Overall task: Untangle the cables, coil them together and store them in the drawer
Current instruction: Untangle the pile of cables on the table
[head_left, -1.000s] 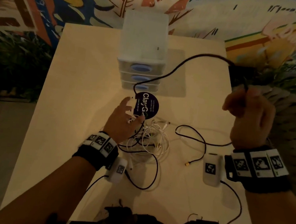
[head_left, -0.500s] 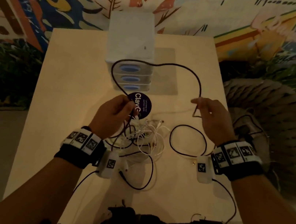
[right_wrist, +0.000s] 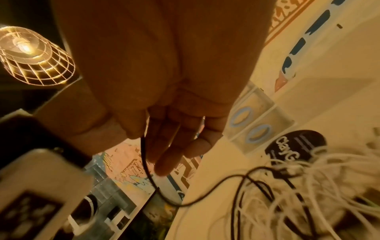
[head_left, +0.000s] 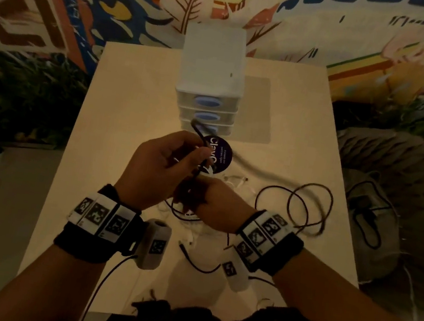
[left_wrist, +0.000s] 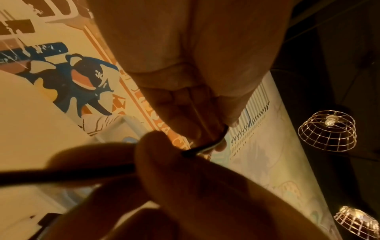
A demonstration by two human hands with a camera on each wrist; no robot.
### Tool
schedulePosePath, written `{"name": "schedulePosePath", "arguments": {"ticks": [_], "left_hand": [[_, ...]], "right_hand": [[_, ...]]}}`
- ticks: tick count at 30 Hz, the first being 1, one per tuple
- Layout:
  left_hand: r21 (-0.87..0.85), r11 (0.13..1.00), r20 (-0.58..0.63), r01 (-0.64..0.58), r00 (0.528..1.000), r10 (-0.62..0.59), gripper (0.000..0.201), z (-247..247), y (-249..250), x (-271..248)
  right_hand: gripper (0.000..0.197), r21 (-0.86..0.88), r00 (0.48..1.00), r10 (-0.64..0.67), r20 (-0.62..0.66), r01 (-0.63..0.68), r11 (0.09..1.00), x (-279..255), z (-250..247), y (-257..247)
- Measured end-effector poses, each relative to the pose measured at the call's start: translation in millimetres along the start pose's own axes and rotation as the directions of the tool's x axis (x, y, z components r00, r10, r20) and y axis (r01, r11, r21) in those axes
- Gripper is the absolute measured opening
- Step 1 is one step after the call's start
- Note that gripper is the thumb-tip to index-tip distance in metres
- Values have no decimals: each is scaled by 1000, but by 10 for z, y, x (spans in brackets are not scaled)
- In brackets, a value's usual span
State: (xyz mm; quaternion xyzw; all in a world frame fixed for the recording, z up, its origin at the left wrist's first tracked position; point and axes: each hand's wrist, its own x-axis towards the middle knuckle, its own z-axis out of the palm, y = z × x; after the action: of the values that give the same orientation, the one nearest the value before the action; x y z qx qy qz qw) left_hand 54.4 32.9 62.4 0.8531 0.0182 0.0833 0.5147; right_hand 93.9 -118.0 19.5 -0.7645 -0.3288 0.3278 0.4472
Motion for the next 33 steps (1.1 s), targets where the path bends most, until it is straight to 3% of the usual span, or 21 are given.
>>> {"name": "schedulePosePath", "arguments": {"ticks": [2, 5, 8, 11, 14, 18, 21, 23, 24, 27, 30, 33], "left_hand": [[33, 999, -3, -18, 1000, 18, 27, -114, -152, -47], [225, 973, 132, -41, 991, 11, 53, -268, -452, -160], [323, 942, 204, -86, 979, 19, 40, -255, -690, -275], [301, 953, 118, 38, 990, -77, 12, -159, -851, -292], [283, 951, -28, 122, 992, -119, 16, -111, -915, -290], [377, 922, -181, 93, 983, -25, 18, -154, -862, -210], [369, 927, -258, 70, 966, 30, 26, -193, -735, -121], [406, 913, -274, 42, 958, 78, 24, -185, -627, -84], [425, 905, -283, 29, 954, 103, 23, -174, -575, -73], [447, 894, -309, -10, 937, 165, 20, -147, -428, -59], [433, 901, -336, -43, 919, 205, 27, -170, -295, -59], [430, 901, -358, -62, 904, 233, 30, -273, -202, -66]], "right_hand": [[13, 3, 1000, -9, -10, 9, 1000, 61, -76, -31], [19, 110, 991, -81, -107, 93, 990, 79, -295, -179], [24, 208, 979, -111, -173, 147, 967, 86, -495, -328], [24, 198, 982, -126, -139, 152, 968, 106, -626, -339], [26, 155, 986, -95, -138, 117, 981, 124, -695, -223], [45, 192, 977, 69, -200, -30, 981, 154, -685, 69], [61, 259, 980, 138, -142, -98, 961, 155, -584, 205], [45, 262, 991, 128, -45, -111, 958, 147, -469, 247], [35, 207, 993, 120, 10, -119, 971, 141, -408, 253], [65, -104, 984, 158, 80, -149, 983, 179, -188, 273], [40, -250, 990, 115, 80, -92, 964, 236, -28, 268], [28, -199, 996, 53, 69, -39, 979, 208, 24, 281]]}}
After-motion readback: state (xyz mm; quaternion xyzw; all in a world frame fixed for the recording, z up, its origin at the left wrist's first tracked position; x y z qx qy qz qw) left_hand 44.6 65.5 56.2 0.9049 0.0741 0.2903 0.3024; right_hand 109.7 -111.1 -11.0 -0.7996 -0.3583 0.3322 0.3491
